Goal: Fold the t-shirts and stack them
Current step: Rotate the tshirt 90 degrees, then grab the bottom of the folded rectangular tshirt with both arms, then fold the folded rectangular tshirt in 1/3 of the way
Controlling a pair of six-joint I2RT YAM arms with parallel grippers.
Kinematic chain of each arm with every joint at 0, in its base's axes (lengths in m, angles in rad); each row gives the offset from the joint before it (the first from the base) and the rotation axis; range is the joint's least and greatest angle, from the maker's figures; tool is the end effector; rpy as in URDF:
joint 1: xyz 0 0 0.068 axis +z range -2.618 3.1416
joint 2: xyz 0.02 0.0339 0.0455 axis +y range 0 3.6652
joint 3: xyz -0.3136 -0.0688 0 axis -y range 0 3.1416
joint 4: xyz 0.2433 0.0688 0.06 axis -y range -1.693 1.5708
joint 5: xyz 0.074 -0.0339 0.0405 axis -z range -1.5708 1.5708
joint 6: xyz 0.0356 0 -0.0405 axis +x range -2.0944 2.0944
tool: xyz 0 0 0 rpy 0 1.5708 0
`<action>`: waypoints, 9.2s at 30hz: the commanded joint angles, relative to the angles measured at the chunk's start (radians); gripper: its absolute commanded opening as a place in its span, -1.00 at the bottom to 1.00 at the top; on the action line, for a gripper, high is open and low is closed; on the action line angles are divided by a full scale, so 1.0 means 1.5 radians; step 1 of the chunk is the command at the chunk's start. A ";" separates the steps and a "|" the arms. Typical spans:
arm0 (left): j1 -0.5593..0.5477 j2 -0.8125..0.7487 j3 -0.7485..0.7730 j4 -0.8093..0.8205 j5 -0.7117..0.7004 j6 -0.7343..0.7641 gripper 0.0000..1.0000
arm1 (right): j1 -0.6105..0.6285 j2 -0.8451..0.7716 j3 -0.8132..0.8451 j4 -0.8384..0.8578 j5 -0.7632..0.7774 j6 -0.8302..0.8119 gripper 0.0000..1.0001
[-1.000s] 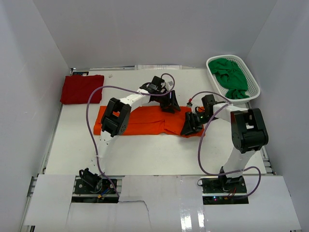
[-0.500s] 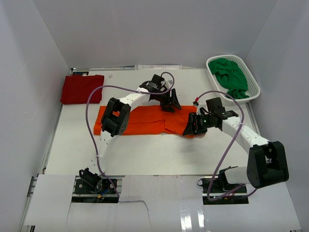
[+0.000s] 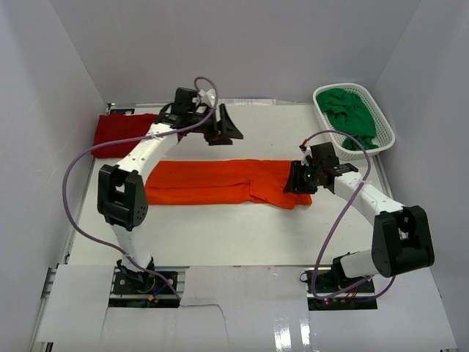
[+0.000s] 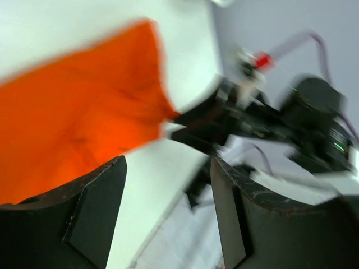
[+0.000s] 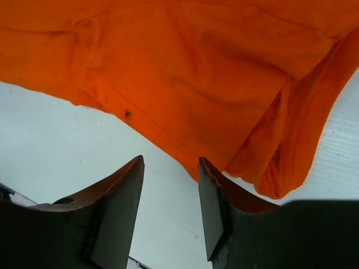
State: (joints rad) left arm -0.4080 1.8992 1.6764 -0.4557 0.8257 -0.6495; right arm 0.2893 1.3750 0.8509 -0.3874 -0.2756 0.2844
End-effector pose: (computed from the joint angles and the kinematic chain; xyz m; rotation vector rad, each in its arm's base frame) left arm 0.4009 -0.2018 0.3535 0.2068 2.4050 -1.4636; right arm 0.2522 0.0852 0.2657 -0.1260 2.5243 0.5802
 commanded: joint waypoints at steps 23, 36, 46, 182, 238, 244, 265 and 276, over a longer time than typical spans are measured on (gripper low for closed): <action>0.174 0.007 -0.243 -0.130 -0.497 0.224 0.77 | 0.073 0.156 0.094 0.031 0.162 0.008 0.13; 0.196 0.033 -0.282 -0.113 -0.489 0.218 0.96 | 0.072 0.262 0.145 0.038 0.161 -0.003 0.14; 0.195 -0.018 -0.369 -0.117 -0.472 0.152 0.96 | 0.020 0.420 0.347 -0.001 0.150 -0.043 0.15; -0.168 -0.335 -0.826 0.061 -0.226 -0.084 0.03 | 0.506 -0.319 -0.432 0.195 0.112 0.538 -0.42; -0.192 -0.420 -0.774 -0.004 -0.324 -0.117 -1.00 | 0.544 -0.375 -0.346 0.069 0.158 0.524 -0.85; -0.192 -0.415 -0.710 -0.024 -0.319 -0.111 -1.00 | 0.544 -0.387 -0.301 0.029 0.181 0.497 -0.85; -0.129 -0.279 -0.409 -0.039 -0.421 -0.046 -1.00 | 0.280 -0.221 -0.114 0.016 0.133 0.180 -0.85; -0.084 -0.086 -0.219 -0.005 -0.421 -0.019 -1.00 | 0.170 -0.037 0.023 0.036 0.107 0.066 -0.85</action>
State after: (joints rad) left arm -0.5488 1.7496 1.2942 -0.4881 0.2050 -0.6994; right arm 0.5697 1.2743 0.8154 -0.3580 -0.0975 0.4660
